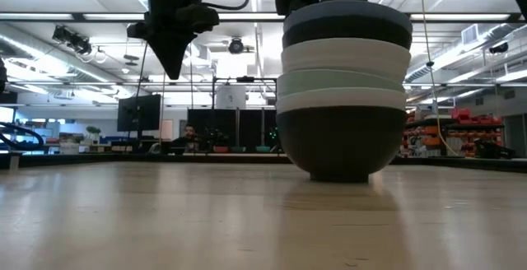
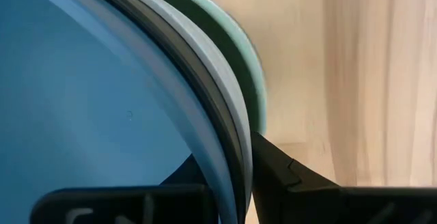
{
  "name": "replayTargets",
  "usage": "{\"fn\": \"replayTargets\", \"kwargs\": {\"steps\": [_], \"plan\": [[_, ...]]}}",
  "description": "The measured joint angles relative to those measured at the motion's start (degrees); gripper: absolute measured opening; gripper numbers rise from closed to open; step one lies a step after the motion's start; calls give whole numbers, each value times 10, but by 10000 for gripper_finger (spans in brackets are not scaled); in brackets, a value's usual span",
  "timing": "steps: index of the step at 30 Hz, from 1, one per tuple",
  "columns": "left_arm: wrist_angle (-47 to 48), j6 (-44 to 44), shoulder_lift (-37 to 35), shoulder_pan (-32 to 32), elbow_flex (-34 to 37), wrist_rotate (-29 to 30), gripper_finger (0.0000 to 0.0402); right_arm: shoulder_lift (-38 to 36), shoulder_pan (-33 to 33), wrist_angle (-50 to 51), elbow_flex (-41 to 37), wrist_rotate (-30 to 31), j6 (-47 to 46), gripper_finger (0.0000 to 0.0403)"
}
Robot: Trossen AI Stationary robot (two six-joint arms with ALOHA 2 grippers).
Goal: Nest bowls inside each other
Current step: Stack the right stacked bowls on the green bowl
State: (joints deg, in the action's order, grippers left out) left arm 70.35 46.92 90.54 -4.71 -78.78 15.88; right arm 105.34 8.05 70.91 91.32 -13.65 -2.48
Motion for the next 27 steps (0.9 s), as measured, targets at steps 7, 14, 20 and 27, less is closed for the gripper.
{"fn": "replayTargets", "kwargs": {"steps": [7,14,20,27], "plan": [[-5,0,0,0,0,0,20,-1,-8,-28,-31,-15,1,53],[-8,3,0,0,0,0,13,-2,-7,-44,-44,-20,4,53],[-14,3,0,0,0,0,23,-2,-7,-49,-45,-21,7,53],[-15,3,0,0,0,0,20,0,-3,-50,-39,-20,-22,70]]}}
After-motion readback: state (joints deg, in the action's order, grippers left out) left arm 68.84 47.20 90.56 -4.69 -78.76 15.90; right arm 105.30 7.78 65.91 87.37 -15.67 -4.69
